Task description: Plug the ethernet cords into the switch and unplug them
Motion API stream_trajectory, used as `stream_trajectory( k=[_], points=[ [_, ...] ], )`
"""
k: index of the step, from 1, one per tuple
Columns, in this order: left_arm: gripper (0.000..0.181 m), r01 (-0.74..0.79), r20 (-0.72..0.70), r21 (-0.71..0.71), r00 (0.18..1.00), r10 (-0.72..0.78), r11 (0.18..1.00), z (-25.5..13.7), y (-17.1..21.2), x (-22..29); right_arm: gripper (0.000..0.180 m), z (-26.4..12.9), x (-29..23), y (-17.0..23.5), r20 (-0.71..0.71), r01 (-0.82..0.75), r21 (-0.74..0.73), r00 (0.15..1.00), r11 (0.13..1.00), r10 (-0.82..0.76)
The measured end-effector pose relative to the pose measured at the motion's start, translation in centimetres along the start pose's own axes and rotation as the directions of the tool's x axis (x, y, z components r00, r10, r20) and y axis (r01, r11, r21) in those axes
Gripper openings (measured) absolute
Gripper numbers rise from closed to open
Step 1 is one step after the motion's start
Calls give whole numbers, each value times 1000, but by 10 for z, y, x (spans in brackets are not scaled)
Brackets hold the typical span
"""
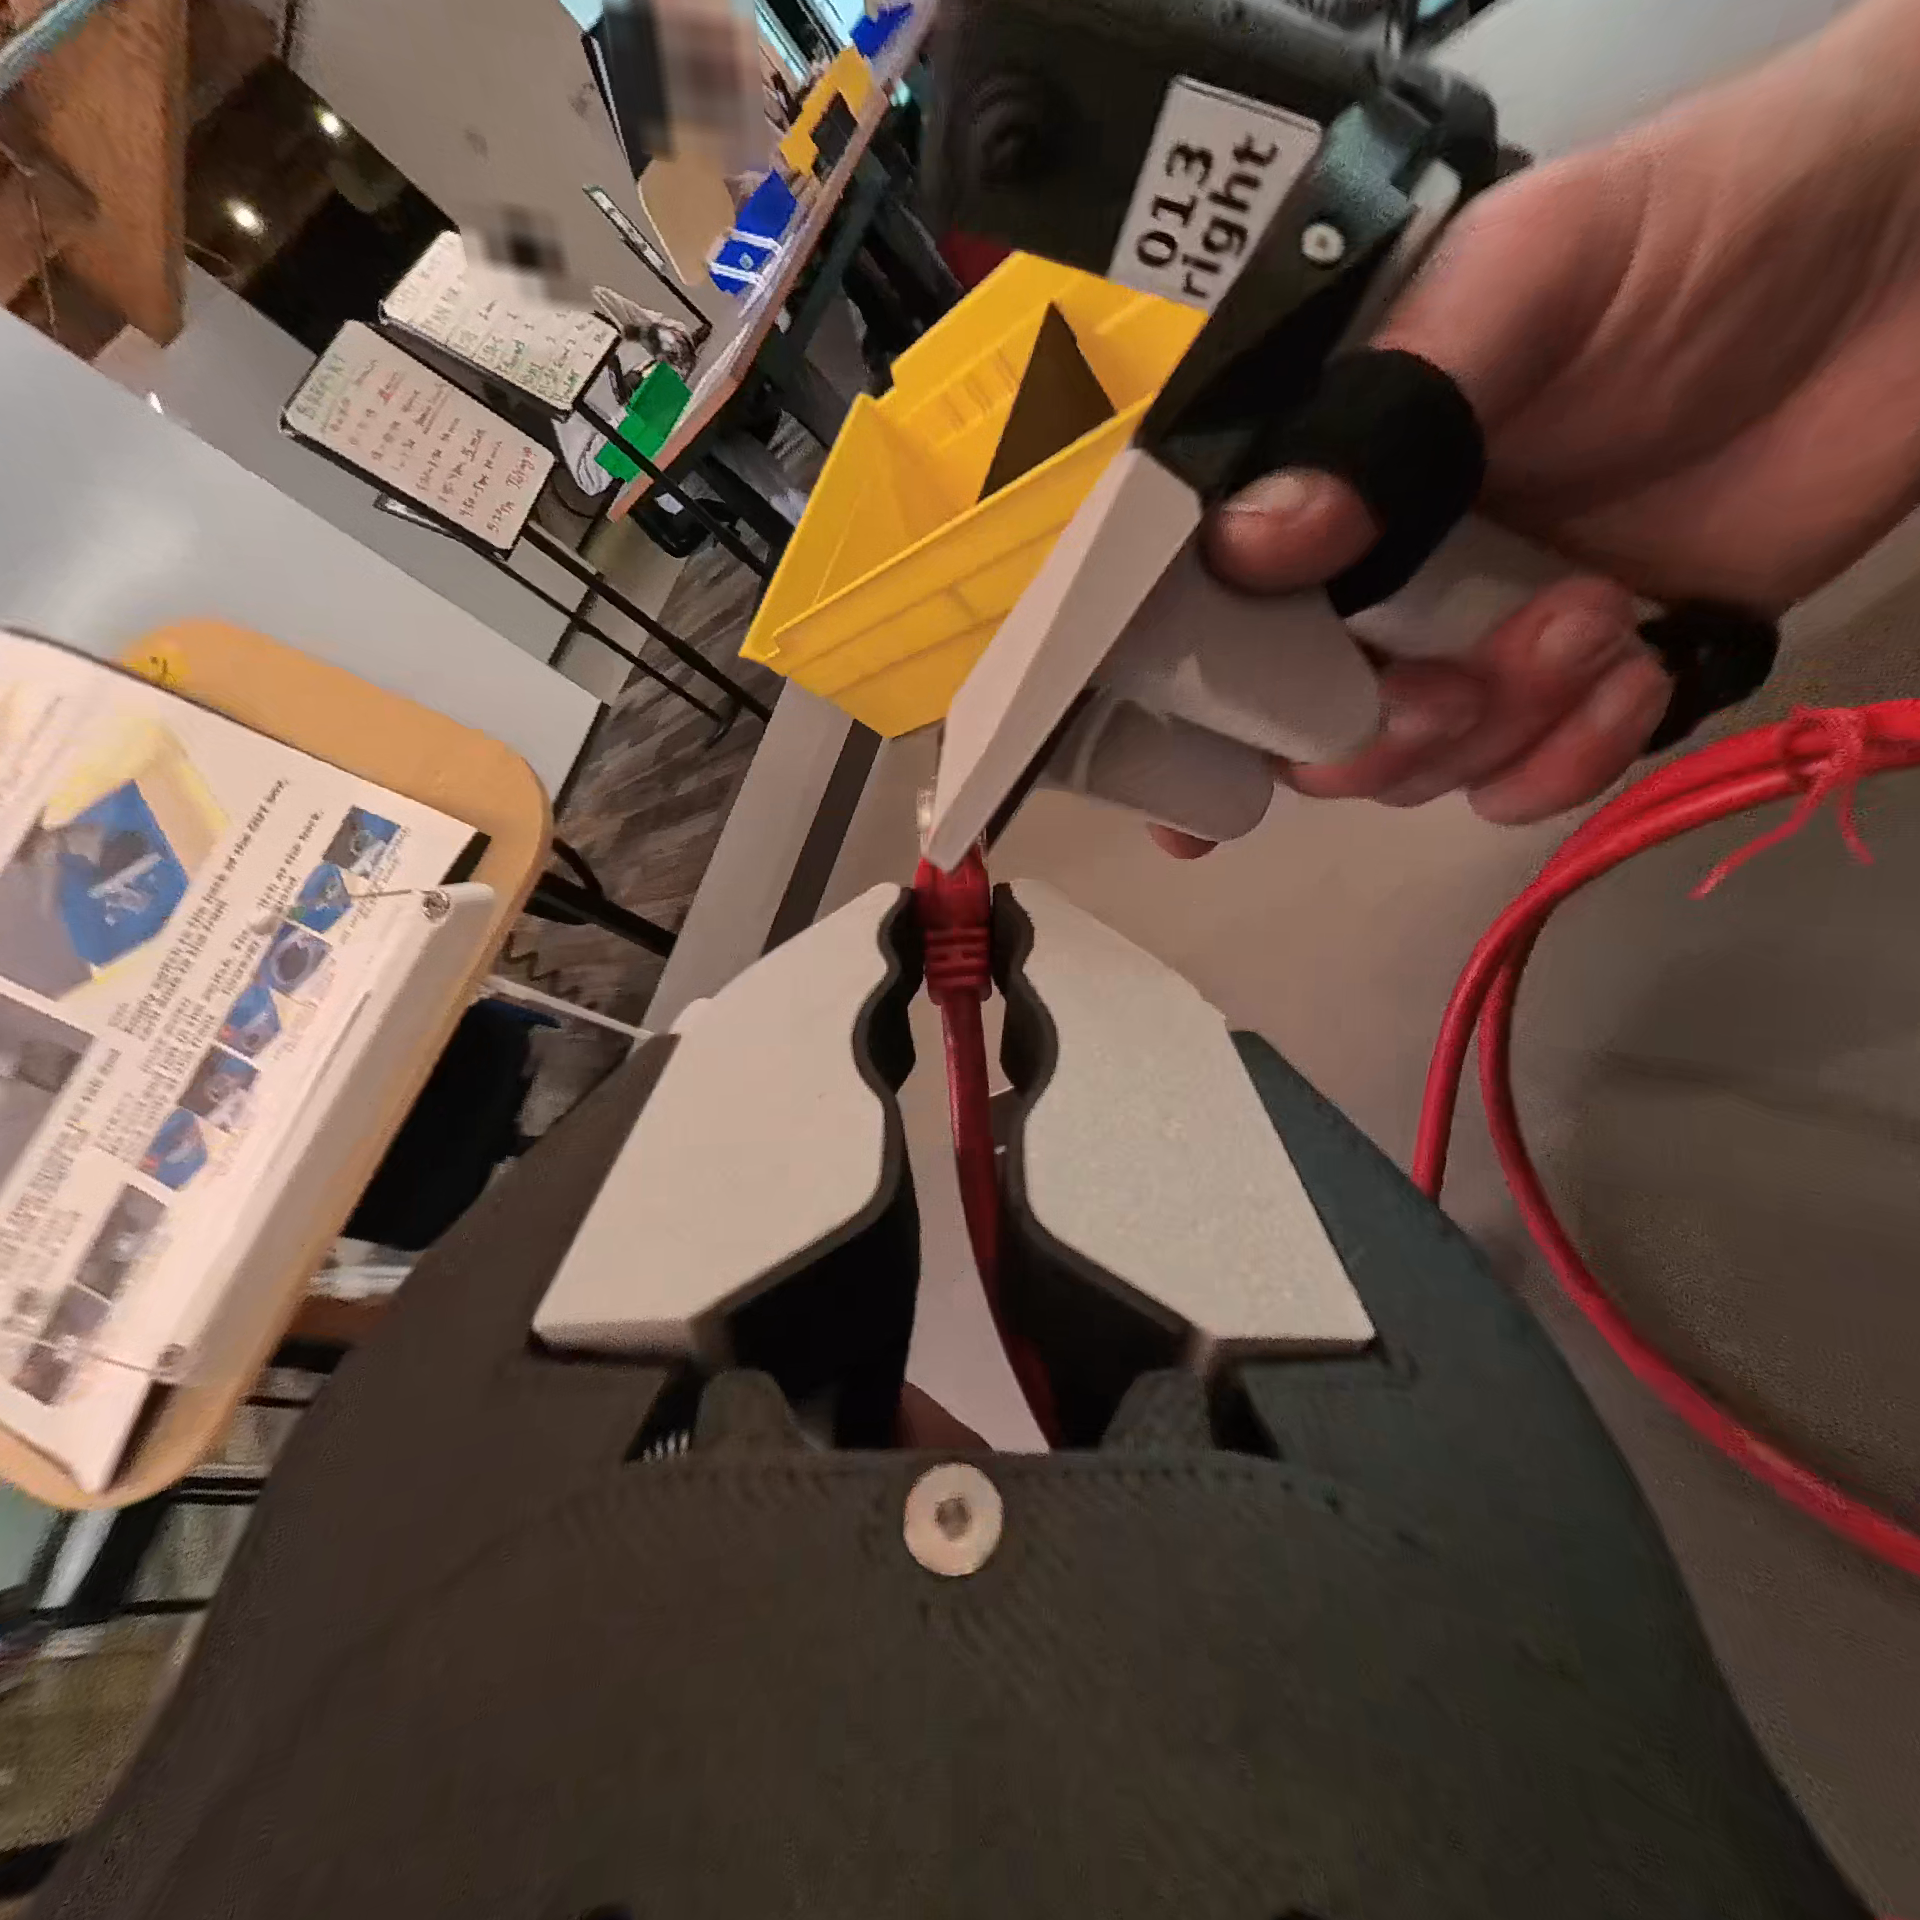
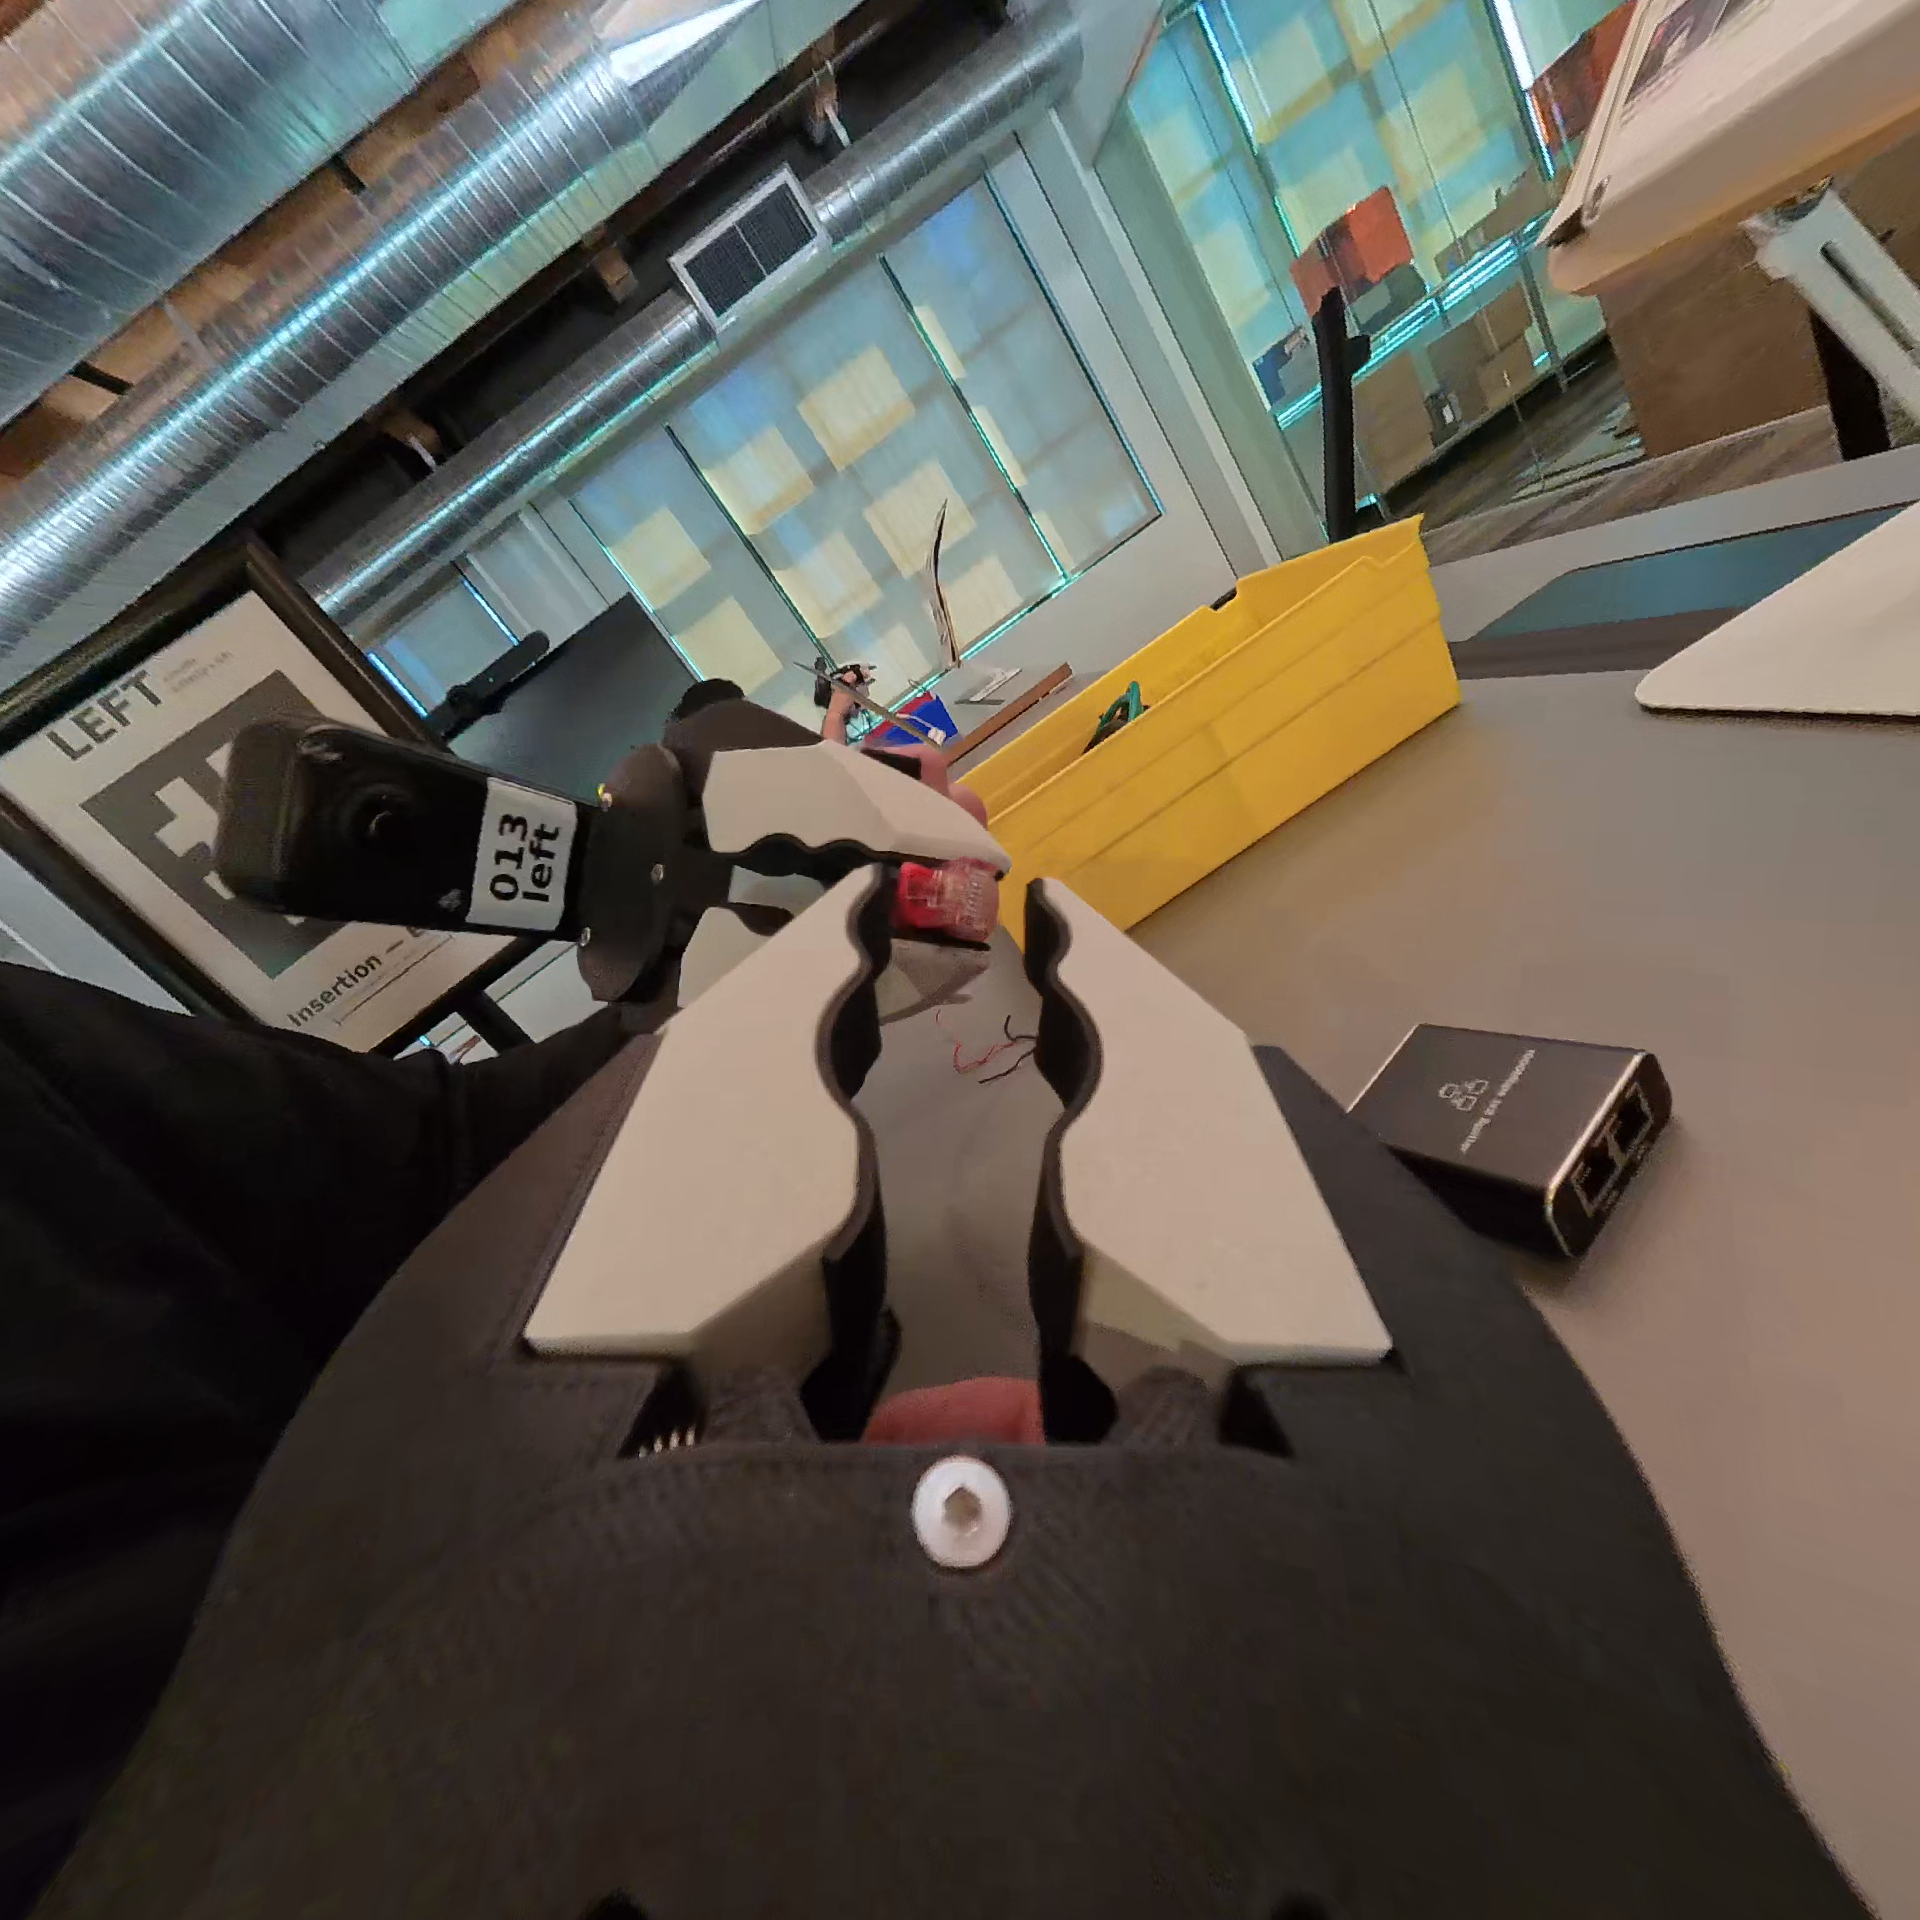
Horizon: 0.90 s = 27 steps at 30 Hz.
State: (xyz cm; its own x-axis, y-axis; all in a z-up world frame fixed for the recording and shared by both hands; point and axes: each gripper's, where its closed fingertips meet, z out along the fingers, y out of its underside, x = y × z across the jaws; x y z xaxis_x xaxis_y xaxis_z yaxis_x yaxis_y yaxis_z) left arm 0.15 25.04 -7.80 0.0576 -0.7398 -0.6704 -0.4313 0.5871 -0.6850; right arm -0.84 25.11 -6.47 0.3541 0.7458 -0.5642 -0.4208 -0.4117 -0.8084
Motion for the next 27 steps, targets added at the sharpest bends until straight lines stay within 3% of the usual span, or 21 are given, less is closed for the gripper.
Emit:
stream_trajectory(
  k=[3,6,12,19,22,25,27],
  points=[
    [12,-92,14,-40,996,92,995,0,2,1,14,1,-3,4,8,-5,-24,1000,1000,6],
    [12,-87,7,-32,996,87,996,-1,2,2,12,1,-5,5,32,-29,-26,999,999,29],
    [49,69,5,107,998,-70,992,-11,-14,-13,11,-6,-10,-12,129,-145,87,983,986,133],
    [40,255,26,329,960,-278,909,-55,-32,-68,11,-12,-11,-21,170,-182,139,973,973,158],
    [30,346,46,389,918,-393,854,-72,-19,-95,11,-13,-15,-24,196,-186,152,968,971,155],
    [29,397,66,373,890,-451,839,-75,3,-106,11,-13,-16,-25,197,-189,159,968,969,156],
    [35,313,97,259,933,-347,914,-61,16,-93,11,-12,-16,-25,198,-191,160,967,968,159]
  ],
)
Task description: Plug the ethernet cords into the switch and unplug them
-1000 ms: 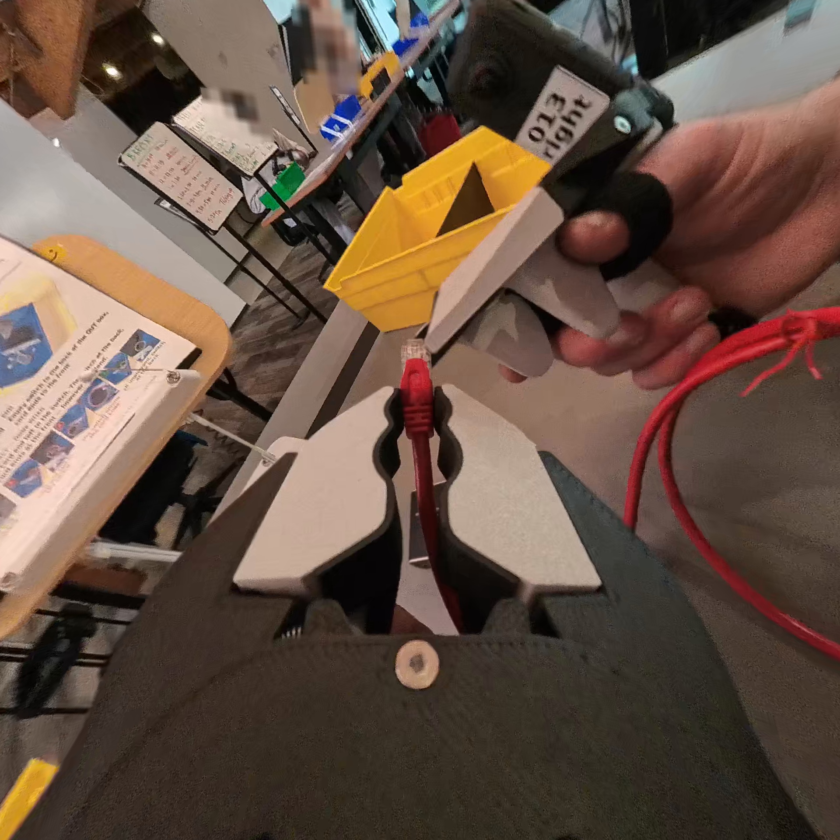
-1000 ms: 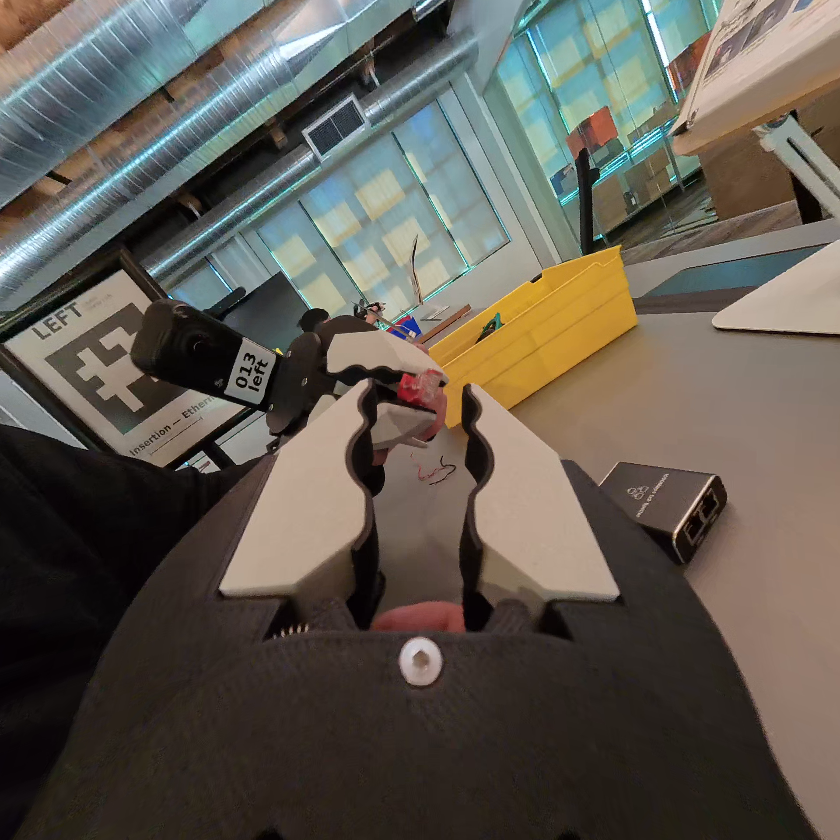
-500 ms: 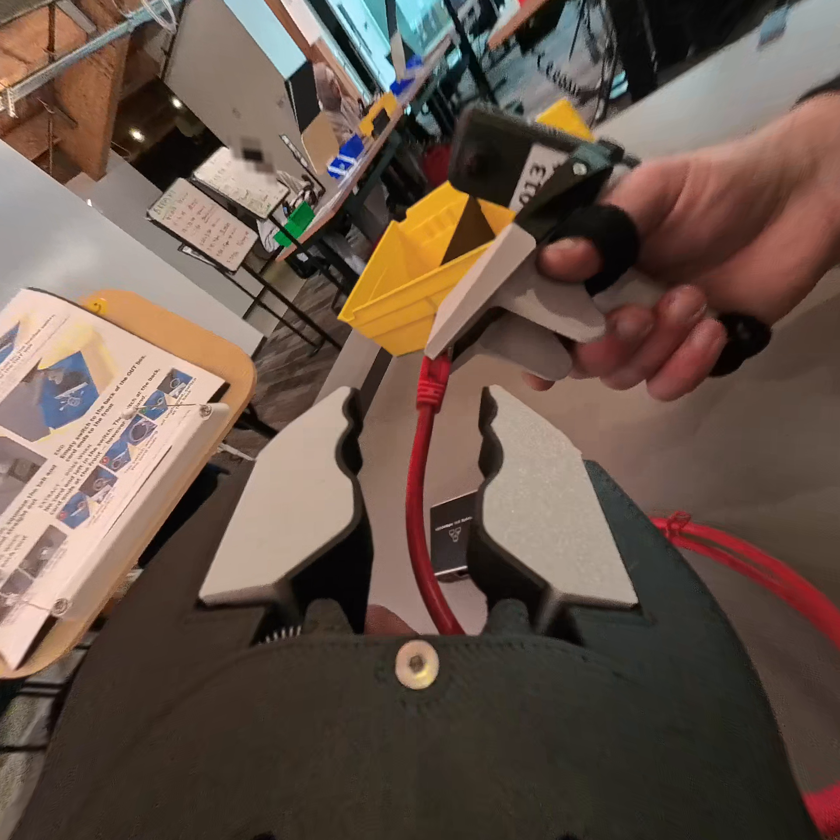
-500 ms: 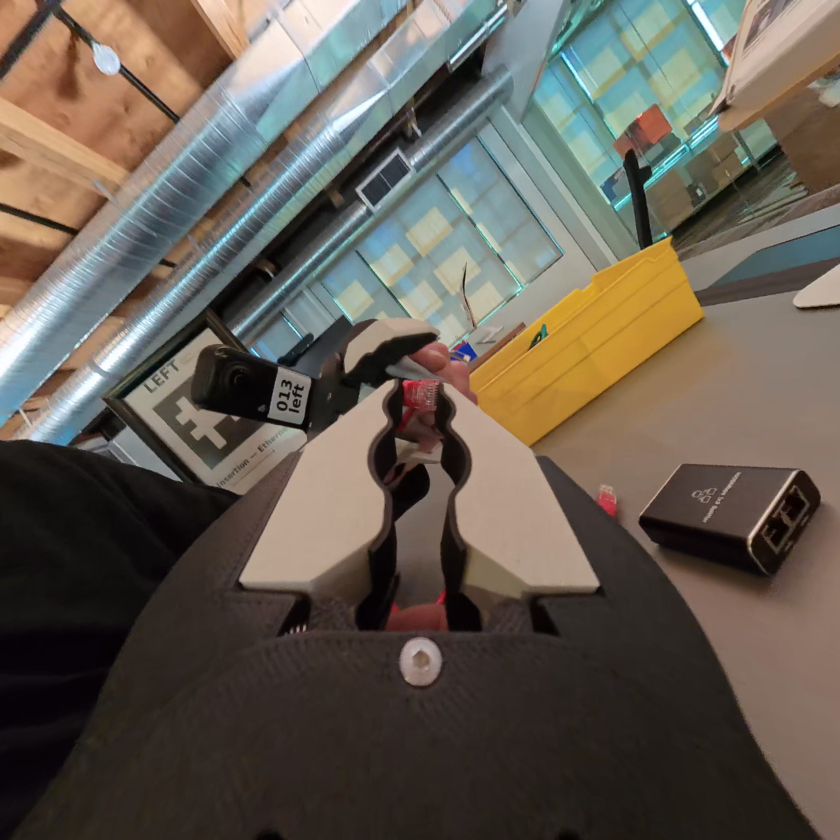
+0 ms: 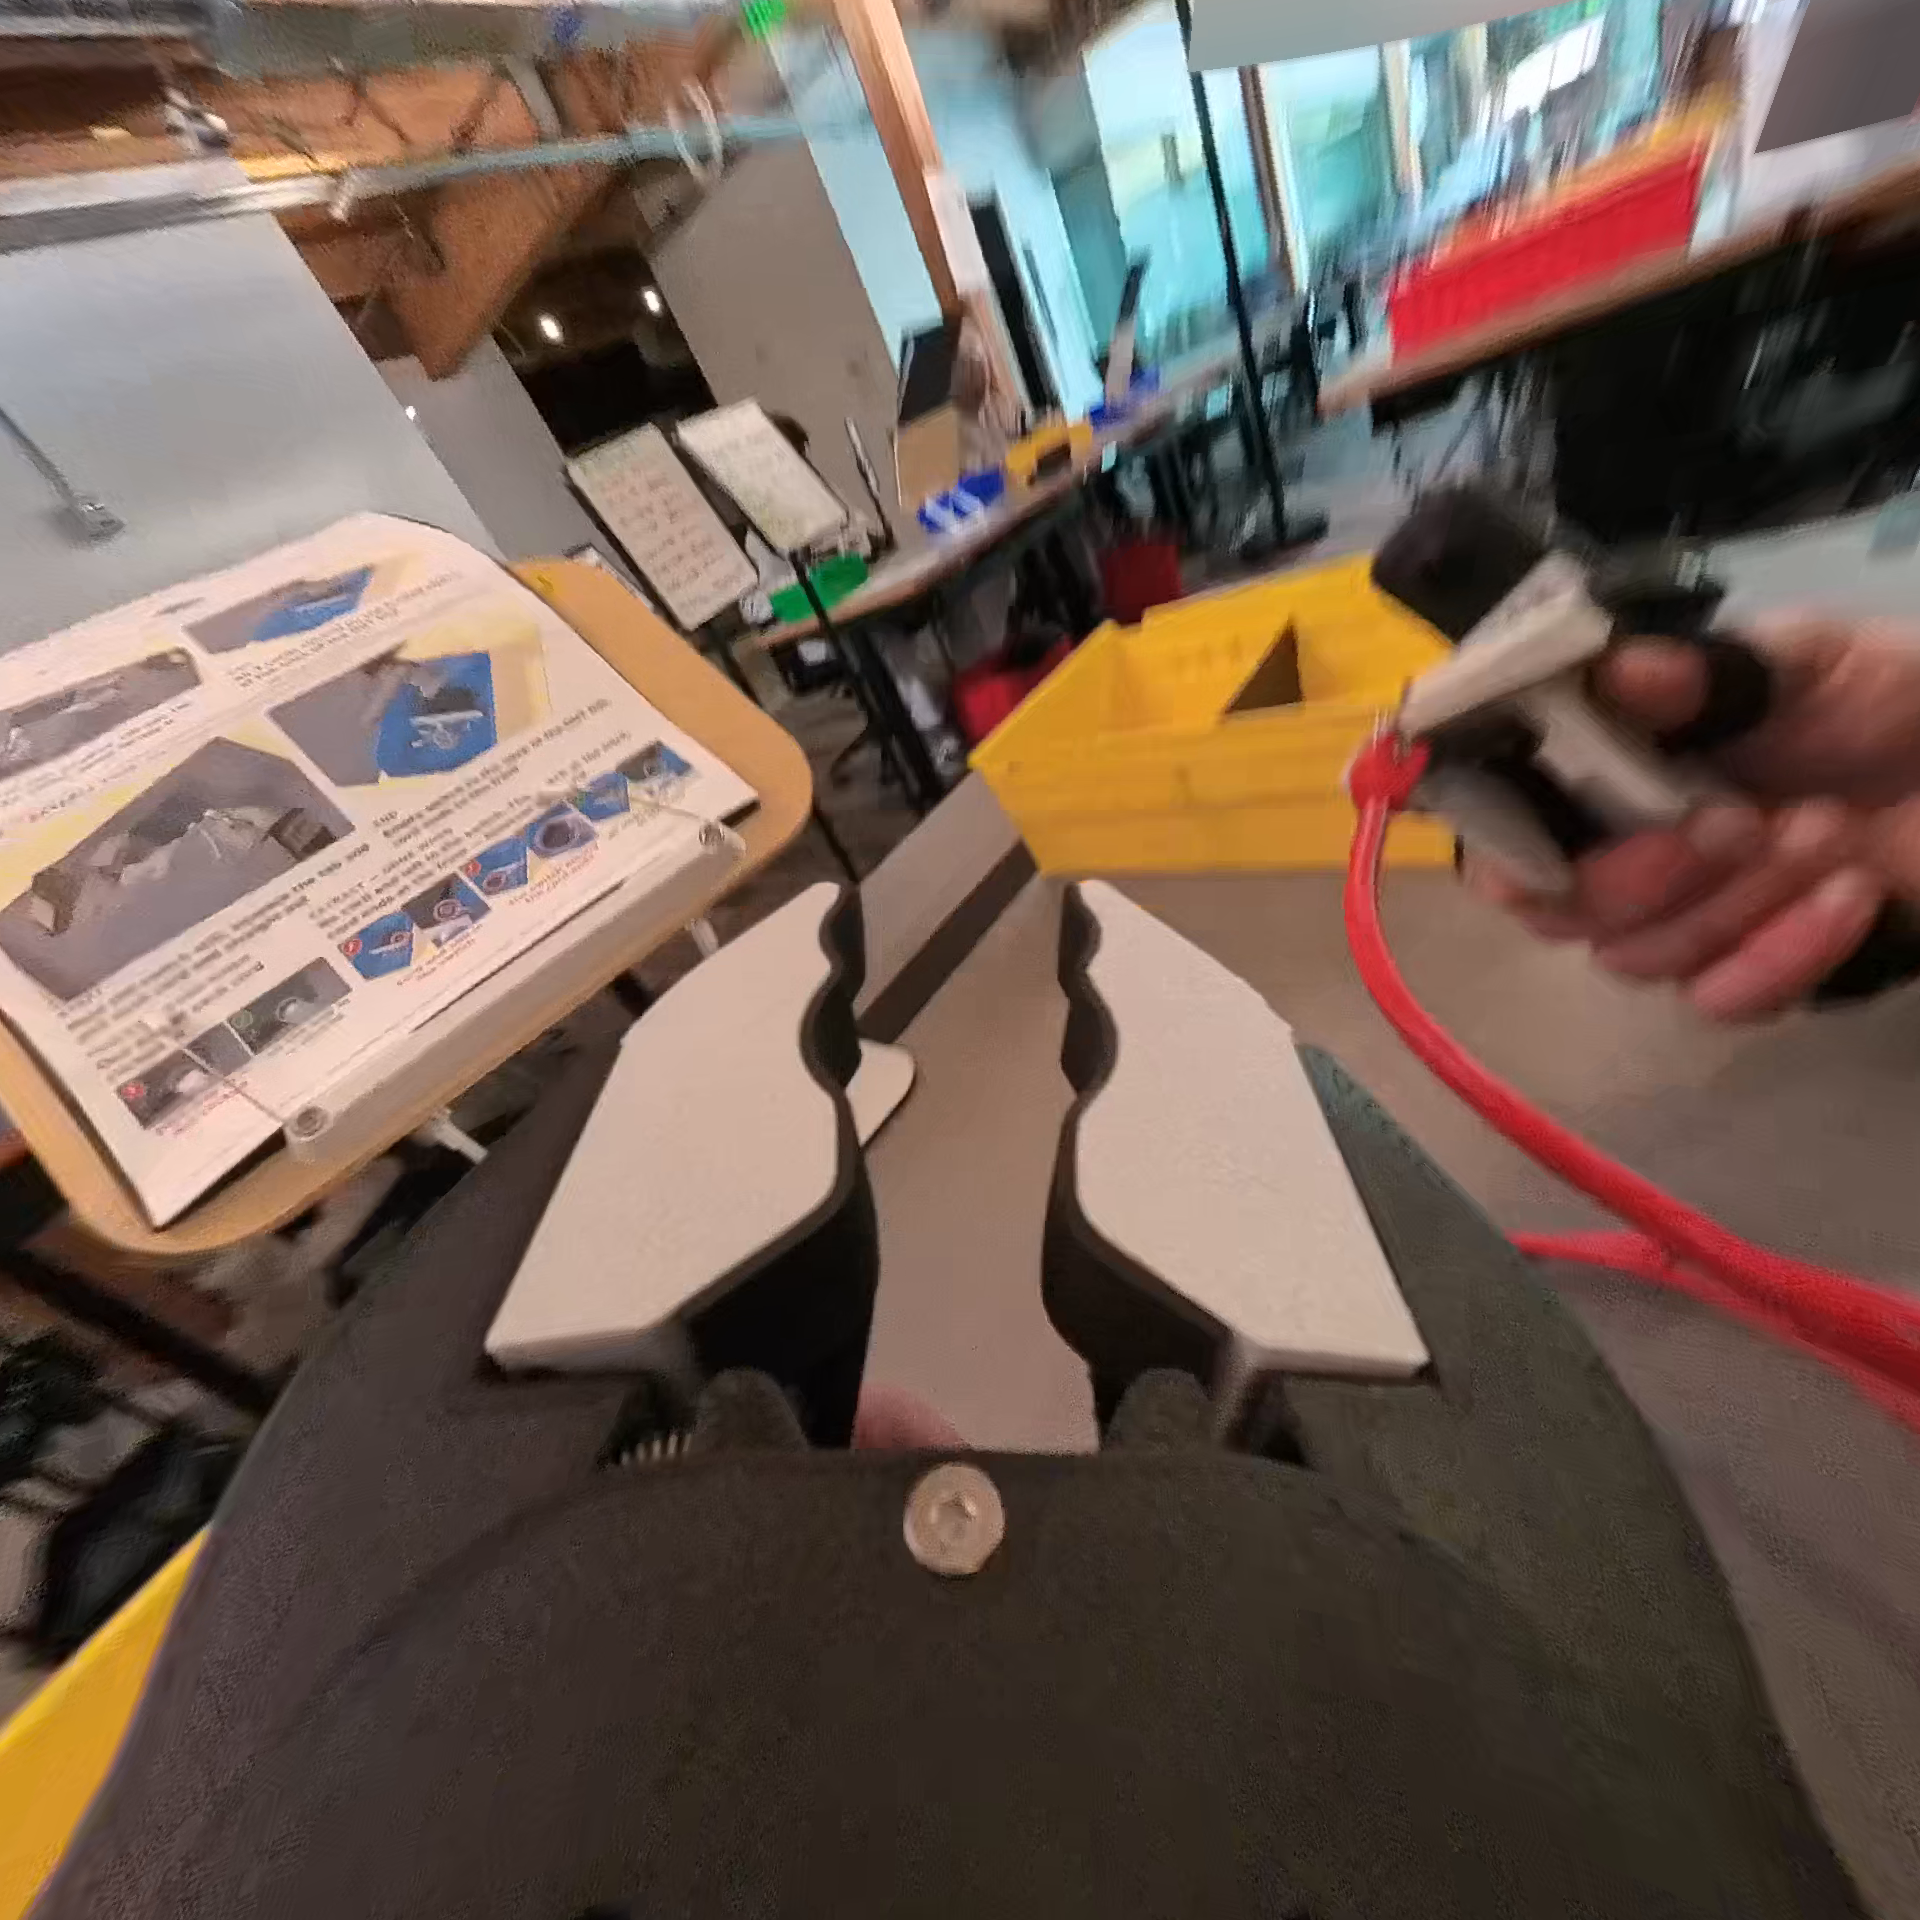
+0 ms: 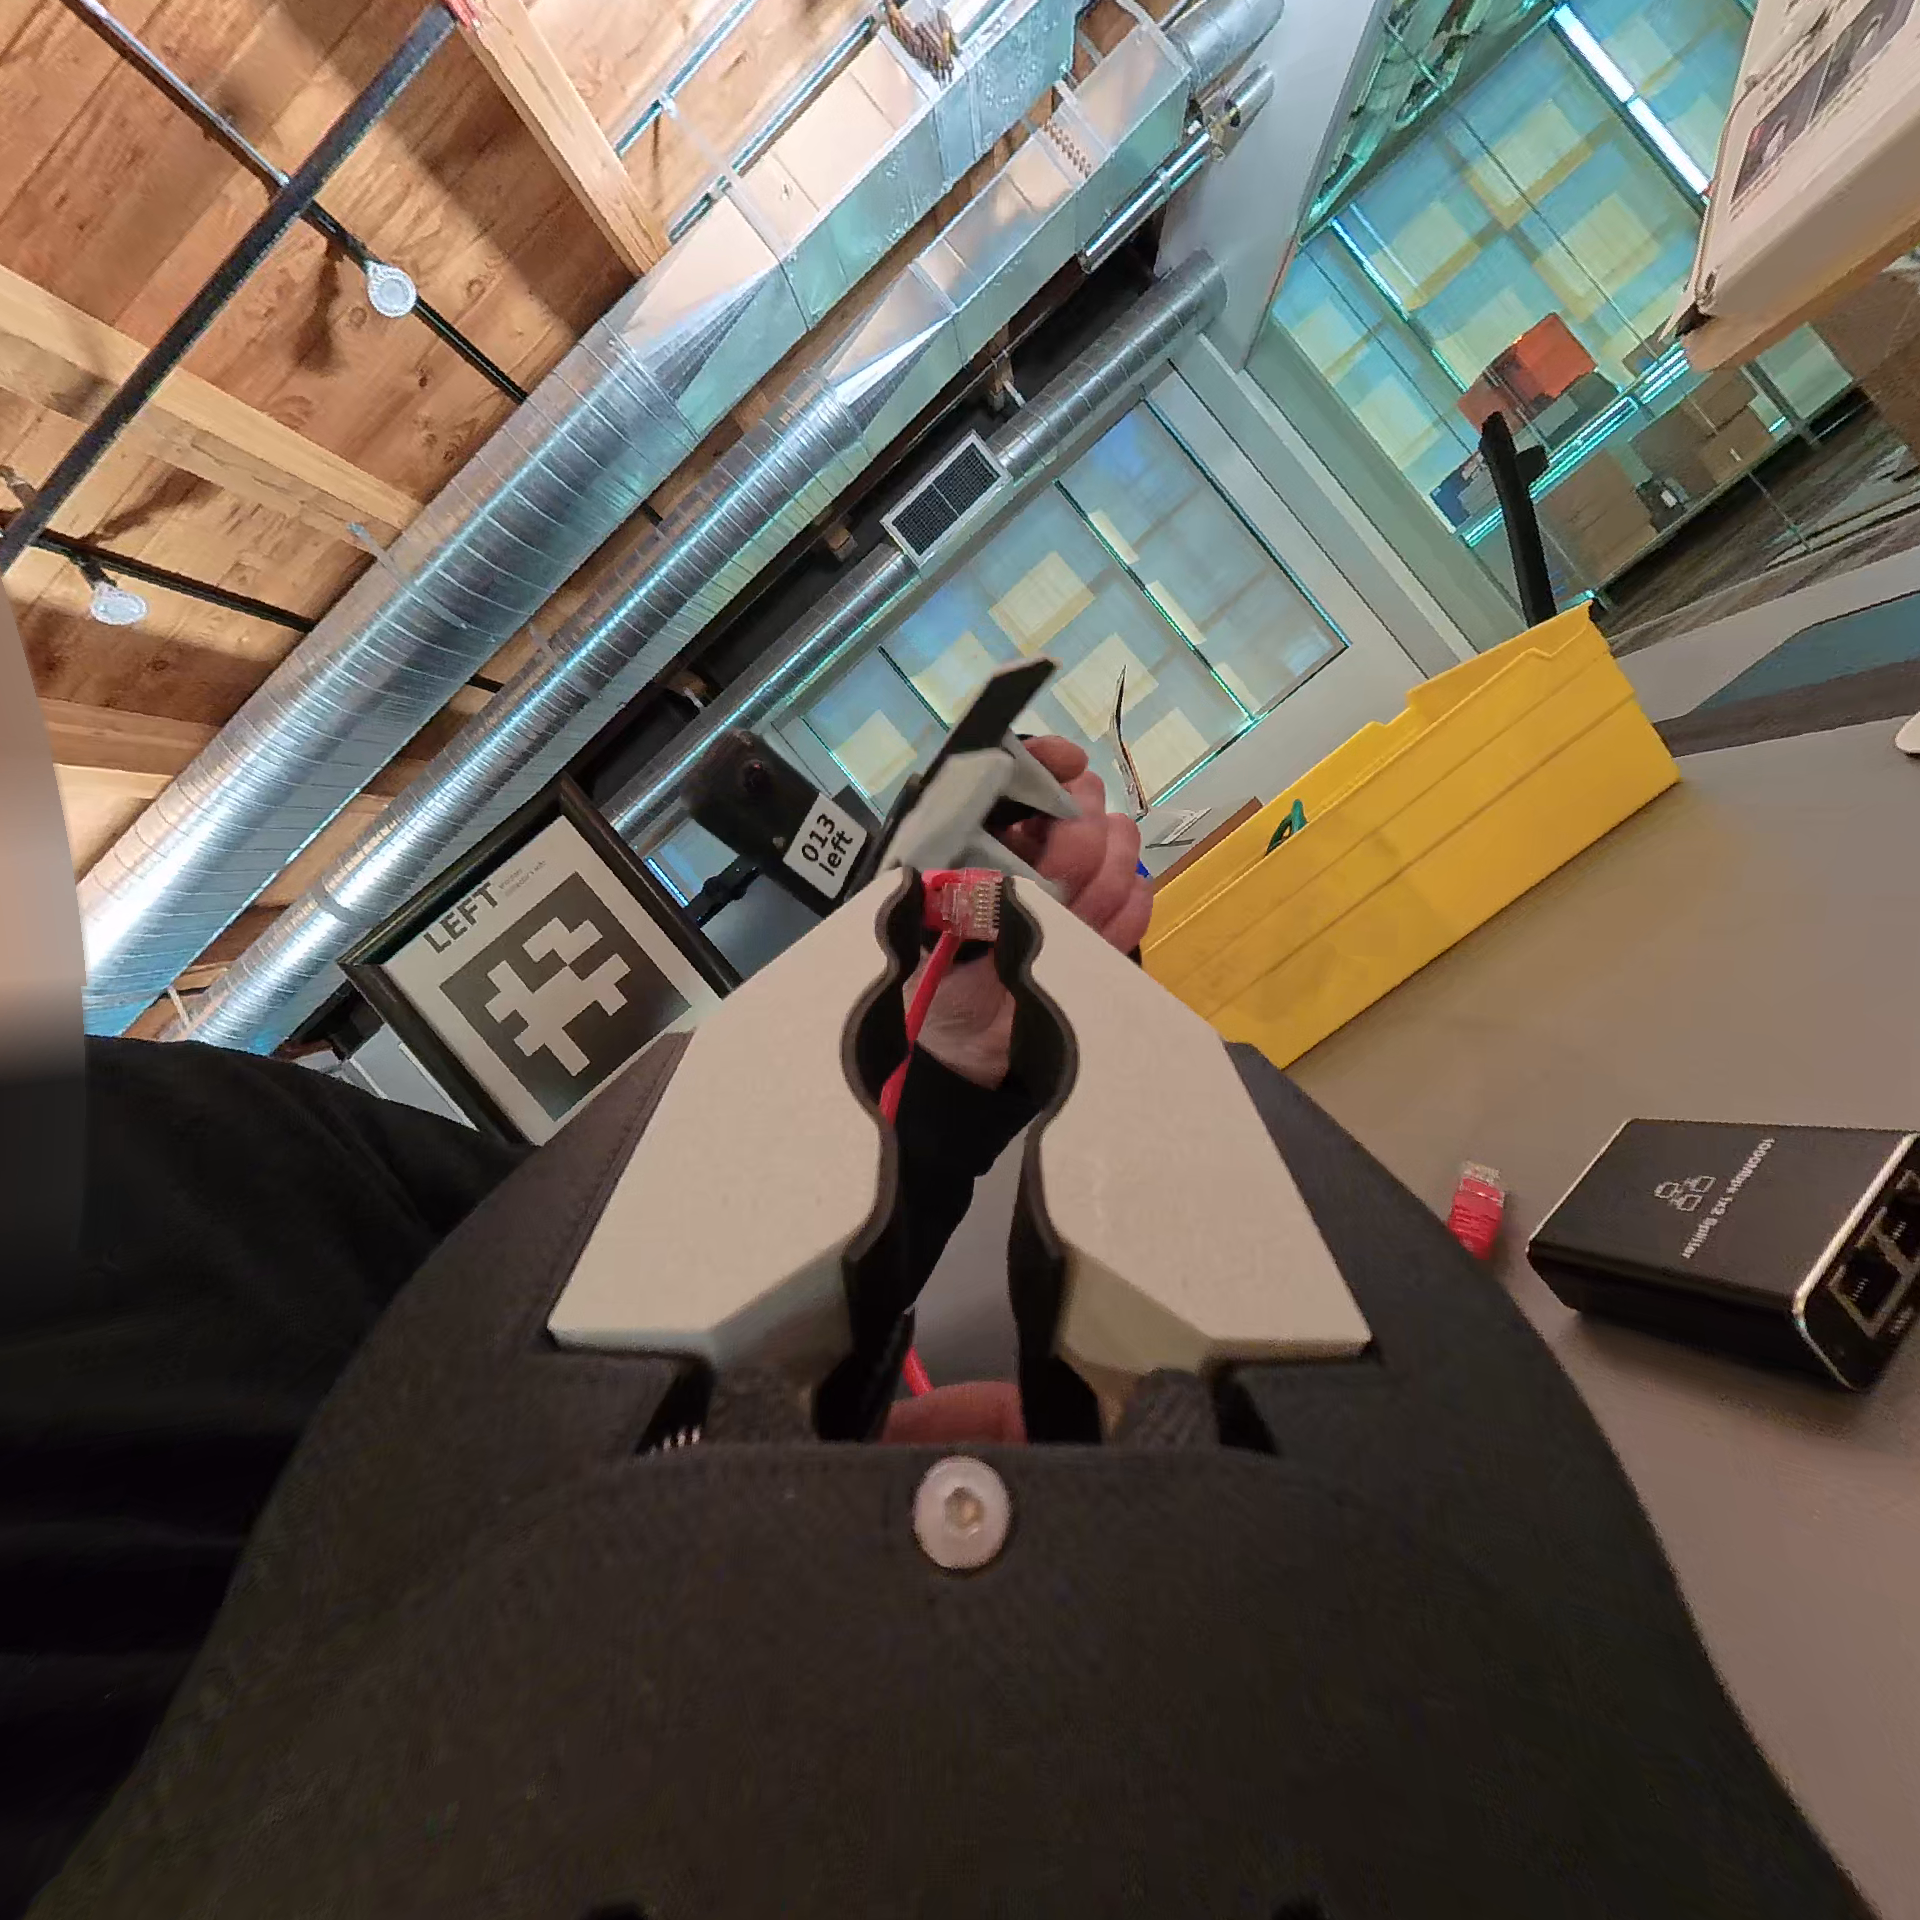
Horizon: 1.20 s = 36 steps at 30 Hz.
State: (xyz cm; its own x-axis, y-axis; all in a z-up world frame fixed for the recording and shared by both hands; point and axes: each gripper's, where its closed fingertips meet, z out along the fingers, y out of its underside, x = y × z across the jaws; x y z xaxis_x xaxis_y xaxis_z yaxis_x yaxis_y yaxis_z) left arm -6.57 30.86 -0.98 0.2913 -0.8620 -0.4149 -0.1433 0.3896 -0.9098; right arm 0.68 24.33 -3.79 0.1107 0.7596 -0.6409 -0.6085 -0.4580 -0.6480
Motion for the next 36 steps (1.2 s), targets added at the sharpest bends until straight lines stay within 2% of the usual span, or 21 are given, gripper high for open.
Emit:
stream_trajectory(
  k=[3,7,10,17,23,27,31,36],
  points=[
    [46,-139,-61,-89,989,134,986,15,17,28,11,2,0,2,1,-5,-4,1000,1000,5],
    [45,-181,-121,-88,978,170,980,30,21,58,11,4,-2,6,21,-22,-10,1000,1000,22],
    [49,-273,-149,-103,955,257,956,35,26,72,11,5,-4,7,26,-32,-13,999,999,32],
    [57,-373,-130,-154,926,356,915,45,44,85,12,17,-30,12,117,-23,-45,993,999,28],
    [54,-330,-95,-32,941,326,943,42,16,92,11,19,-22,22,84,-17,-72,996,997,23],
    [52,-350,-94,-4,933,348,937,40,8,96,11,14,-20,15,66,12,-66,998,998,-8],
    [48,-305,-81,36,948,307,952,39,-2,97,12,11,-16,12,53,19,-48,998,999,-17],
    [29,-236,-53,98,969,242,967,38,-15,104,12,12,-19,11,61,49,-34,997,998,-47]
  ],
)
